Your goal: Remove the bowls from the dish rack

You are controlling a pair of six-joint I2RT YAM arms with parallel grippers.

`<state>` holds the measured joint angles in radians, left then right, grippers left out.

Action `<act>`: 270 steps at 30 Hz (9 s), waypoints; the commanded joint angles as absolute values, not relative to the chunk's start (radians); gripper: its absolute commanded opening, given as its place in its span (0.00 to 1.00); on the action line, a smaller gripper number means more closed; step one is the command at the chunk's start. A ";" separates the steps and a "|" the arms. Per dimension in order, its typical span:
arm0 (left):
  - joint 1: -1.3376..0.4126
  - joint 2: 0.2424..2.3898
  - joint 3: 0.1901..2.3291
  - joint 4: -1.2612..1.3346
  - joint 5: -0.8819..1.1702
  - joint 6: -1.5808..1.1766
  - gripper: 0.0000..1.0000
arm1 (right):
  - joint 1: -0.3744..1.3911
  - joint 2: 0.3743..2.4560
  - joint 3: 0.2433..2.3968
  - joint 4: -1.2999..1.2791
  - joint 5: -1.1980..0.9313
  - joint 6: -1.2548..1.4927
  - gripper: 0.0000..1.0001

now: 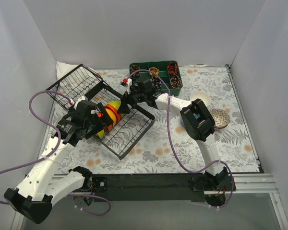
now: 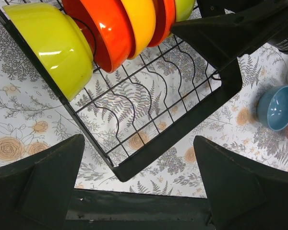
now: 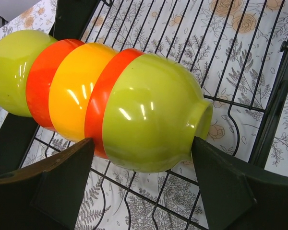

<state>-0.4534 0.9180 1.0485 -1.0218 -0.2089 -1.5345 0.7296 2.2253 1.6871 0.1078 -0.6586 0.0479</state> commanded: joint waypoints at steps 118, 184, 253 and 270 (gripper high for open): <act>-0.451 0.804 1.026 -1.031 -0.170 -1.528 0.98 | 0.770 2.306 1.806 0.083 -0.548 -0.118 0.84; -0.449 0.796 0.888 -0.619 -0.095 -1.417 0.98 | 0.772 1.597 1.289 0.073 -0.265 0.213 0.01; -0.808 1.440 1.222 -0.571 -0.193 -1.319 0.00 | 0.646 1.075 1.054 -0.457 -0.005 0.377 0.77; -0.897 1.575 1.382 -0.650 -0.301 -1.296 0.00 | 0.675 1.299 1.196 -0.597 0.118 0.350 0.17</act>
